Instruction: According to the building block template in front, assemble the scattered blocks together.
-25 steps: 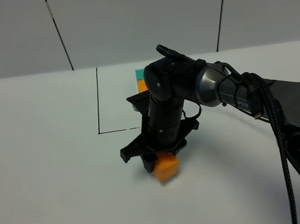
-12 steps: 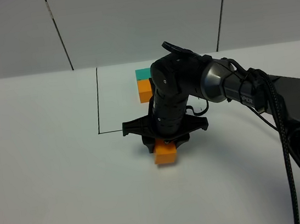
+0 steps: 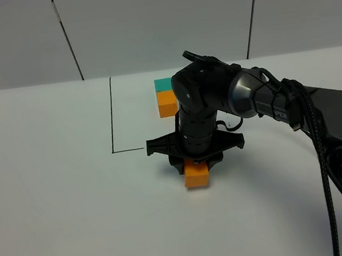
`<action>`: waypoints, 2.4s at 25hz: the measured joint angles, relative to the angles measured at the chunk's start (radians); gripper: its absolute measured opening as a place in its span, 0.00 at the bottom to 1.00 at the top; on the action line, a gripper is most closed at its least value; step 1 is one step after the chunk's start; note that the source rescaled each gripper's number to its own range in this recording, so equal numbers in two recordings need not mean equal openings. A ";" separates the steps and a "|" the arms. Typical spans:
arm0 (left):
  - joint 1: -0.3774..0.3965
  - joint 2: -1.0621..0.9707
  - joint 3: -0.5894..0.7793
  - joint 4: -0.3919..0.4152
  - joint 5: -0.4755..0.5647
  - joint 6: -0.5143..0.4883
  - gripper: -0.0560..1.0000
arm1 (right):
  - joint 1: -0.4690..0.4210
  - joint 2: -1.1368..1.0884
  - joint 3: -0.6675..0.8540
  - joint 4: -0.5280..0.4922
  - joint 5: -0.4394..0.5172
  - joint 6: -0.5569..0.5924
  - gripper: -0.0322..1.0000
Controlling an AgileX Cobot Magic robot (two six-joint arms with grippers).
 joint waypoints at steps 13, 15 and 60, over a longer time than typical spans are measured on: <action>0.000 0.000 0.000 0.000 0.000 0.000 0.53 | 0.019 0.041 0.000 -0.027 0.012 0.001 0.04; 0.000 0.000 0.000 0.000 0.000 0.000 0.53 | 0.019 0.043 0.000 -0.027 0.016 0.001 0.04; 0.000 0.000 0.000 0.000 0.000 0.000 0.53 | -0.350 -0.320 0.005 -0.041 0.200 -0.163 1.00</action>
